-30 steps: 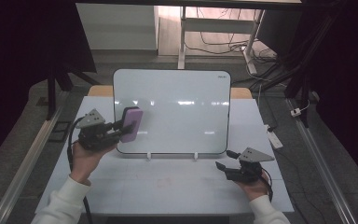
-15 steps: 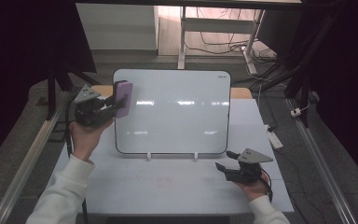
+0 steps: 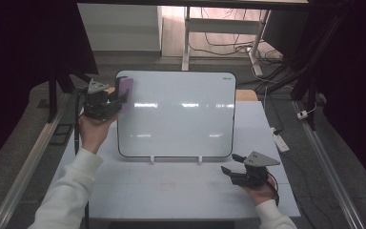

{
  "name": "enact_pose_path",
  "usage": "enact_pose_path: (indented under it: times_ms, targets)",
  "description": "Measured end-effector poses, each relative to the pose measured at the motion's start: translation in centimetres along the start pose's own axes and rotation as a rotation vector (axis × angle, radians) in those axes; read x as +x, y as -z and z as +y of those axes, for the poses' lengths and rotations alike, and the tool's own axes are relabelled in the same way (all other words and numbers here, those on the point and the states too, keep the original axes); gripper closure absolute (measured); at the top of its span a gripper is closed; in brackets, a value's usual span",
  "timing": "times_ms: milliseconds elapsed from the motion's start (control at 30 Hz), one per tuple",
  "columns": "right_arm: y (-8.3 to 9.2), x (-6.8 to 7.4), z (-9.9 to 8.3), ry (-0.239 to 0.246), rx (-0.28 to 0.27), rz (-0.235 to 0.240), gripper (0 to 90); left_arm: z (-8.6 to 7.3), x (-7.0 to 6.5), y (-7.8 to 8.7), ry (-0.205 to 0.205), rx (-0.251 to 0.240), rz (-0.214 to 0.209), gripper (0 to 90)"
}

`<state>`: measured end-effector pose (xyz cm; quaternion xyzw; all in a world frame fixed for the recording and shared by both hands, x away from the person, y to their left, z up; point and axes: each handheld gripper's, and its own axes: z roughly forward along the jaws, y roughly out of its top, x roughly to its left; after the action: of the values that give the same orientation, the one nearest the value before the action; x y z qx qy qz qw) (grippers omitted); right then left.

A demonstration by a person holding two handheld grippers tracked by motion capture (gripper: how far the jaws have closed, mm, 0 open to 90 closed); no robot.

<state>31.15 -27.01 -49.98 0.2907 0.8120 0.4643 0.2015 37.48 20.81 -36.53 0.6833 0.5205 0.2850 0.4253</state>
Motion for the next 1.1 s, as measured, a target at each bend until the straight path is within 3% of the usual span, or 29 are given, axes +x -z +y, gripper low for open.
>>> enact_pose_path:
  times_ms: [367,700,933,1100]
  targets:
    - [0.1,-0.1,0.0,-0.003,-0.007,0.003,33.9,0.9,-1.4,-1.5,-0.029,0.025,0.083,63.8]
    - [0.1,-0.1,0.0,-0.003,-0.008,0.001,33.9,0.8,-2.8,-2.9,-0.092,0.065,0.136,57.2]
    - [0.3,-0.3,0.0,-0.008,-0.014,0.0,33.9,0.8,-2.6,-1.7,-0.099,0.011,0.091,44.2]
    - [0.5,-0.5,0.0,-0.015,-0.016,0.01,33.9,-0.3,-2.3,0.2,-0.103,-0.017,-0.018,37.5]
